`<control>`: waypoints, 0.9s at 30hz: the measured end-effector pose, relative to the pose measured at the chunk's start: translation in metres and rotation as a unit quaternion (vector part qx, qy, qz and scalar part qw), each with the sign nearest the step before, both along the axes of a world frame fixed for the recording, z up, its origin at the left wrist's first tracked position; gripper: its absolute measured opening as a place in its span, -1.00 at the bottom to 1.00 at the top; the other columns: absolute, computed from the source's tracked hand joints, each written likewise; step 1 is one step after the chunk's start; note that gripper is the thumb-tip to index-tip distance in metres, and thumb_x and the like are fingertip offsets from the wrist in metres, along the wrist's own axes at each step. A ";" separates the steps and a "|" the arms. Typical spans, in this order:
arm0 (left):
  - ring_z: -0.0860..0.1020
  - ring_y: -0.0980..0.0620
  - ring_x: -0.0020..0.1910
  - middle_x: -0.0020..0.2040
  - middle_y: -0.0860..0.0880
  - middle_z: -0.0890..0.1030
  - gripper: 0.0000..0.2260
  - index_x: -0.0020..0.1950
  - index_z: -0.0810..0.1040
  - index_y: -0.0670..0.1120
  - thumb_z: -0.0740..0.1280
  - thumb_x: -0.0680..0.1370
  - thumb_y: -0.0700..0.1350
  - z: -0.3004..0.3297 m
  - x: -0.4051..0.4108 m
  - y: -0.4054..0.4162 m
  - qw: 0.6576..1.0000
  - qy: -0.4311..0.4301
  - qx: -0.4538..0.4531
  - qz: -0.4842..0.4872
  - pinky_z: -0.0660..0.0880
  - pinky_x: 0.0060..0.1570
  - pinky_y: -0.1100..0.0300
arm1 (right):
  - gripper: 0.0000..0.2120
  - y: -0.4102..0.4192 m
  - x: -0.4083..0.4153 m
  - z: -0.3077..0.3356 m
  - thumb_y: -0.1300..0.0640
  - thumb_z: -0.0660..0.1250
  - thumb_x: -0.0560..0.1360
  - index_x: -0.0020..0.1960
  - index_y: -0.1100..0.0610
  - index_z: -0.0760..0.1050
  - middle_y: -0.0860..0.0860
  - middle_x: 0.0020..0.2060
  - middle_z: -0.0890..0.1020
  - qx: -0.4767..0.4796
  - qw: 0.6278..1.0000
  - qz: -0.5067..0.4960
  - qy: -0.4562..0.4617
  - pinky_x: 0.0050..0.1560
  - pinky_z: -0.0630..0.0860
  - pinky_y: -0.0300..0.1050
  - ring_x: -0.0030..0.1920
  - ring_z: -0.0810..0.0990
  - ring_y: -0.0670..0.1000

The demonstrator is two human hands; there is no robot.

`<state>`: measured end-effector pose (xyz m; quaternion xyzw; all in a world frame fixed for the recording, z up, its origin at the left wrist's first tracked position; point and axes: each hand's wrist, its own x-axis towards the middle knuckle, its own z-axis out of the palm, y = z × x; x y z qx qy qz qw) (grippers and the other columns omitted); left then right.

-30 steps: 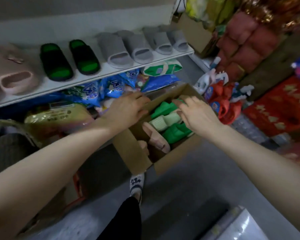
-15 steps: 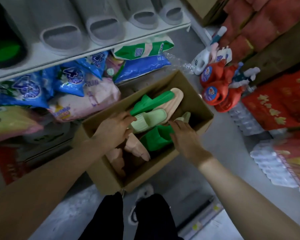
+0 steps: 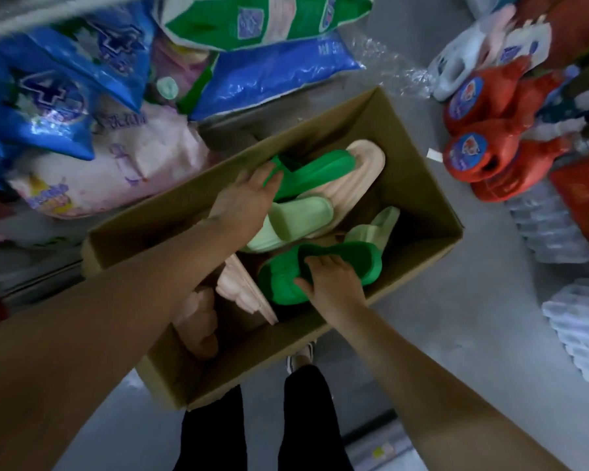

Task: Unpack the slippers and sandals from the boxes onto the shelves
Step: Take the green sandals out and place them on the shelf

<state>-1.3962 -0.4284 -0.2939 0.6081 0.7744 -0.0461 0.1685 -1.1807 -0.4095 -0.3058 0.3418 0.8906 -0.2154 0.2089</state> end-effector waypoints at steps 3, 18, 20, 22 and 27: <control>0.16 -0.26 0.46 0.58 -0.09 0.05 -0.39 0.56 0.08 -0.12 0.17 0.53 -0.33 -0.019 0.004 0.026 0.999 0.010 -0.037 -0.014 0.36 0.32 -0.14 | -0.67 0.004 -0.001 -0.006 -0.02 0.28 0.59 0.26 0.15 0.50 0.10 0.09 0.62 -0.030 0.998 0.027 0.043 0.15 0.43 0.04 0.16 0.52 0.14; 0.56 -0.20 -0.08 -0.23 -0.16 0.60 -0.86 -0.05 0.63 -0.11 0.36 0.48 -0.07 0.044 -0.006 0.032 0.981 0.013 0.179 -0.075 0.41 0.21 -0.07 | -0.75 0.084 0.020 0.064 0.19 0.28 0.46 0.14 0.09 0.52 0.01 -0.01 0.62 -0.032 0.979 -0.017 0.203 0.29 0.30 0.07 0.15 0.43 0.06; 0.58 -0.16 -0.18 -0.26 -0.12 0.61 -0.81 -0.14 0.64 -0.07 0.28 0.51 -0.01 0.070 0.000 0.014 0.979 0.002 0.203 -0.032 0.45 0.08 0.01 | -0.73 0.092 0.015 0.079 0.16 0.22 0.44 0.11 0.11 0.52 -0.01 -0.01 0.58 -0.069 0.975 -0.046 0.208 0.17 0.23 -0.11 0.12 0.42 0.06; 0.59 -0.17 -0.23 -0.24 -0.13 0.63 -0.71 -0.15 0.63 -0.08 0.20 0.54 0.05 0.088 0.010 -0.012 0.982 -0.055 0.172 0.055 0.47 -0.14 0.07 | -0.74 0.097 0.008 0.092 0.16 0.18 0.46 0.08 0.19 0.53 -0.01 -0.06 0.52 -0.121 0.967 -0.049 0.218 -0.07 0.19 -0.19 0.02 0.42 0.04; 0.49 0.05 -0.28 -0.18 -0.02 0.56 -0.74 -0.10 0.54 -0.01 0.16 0.62 0.10 0.068 0.052 -0.075 0.971 -0.095 -0.013 0.218 0.37 -0.29 0.17 | -0.84 0.091 -0.012 0.092 0.24 0.18 0.57 -0.06 0.05 0.49 -0.01 -0.13 0.52 -0.231 0.965 0.024 0.119 -0.19 0.31 -0.15 -0.13 0.46 0.00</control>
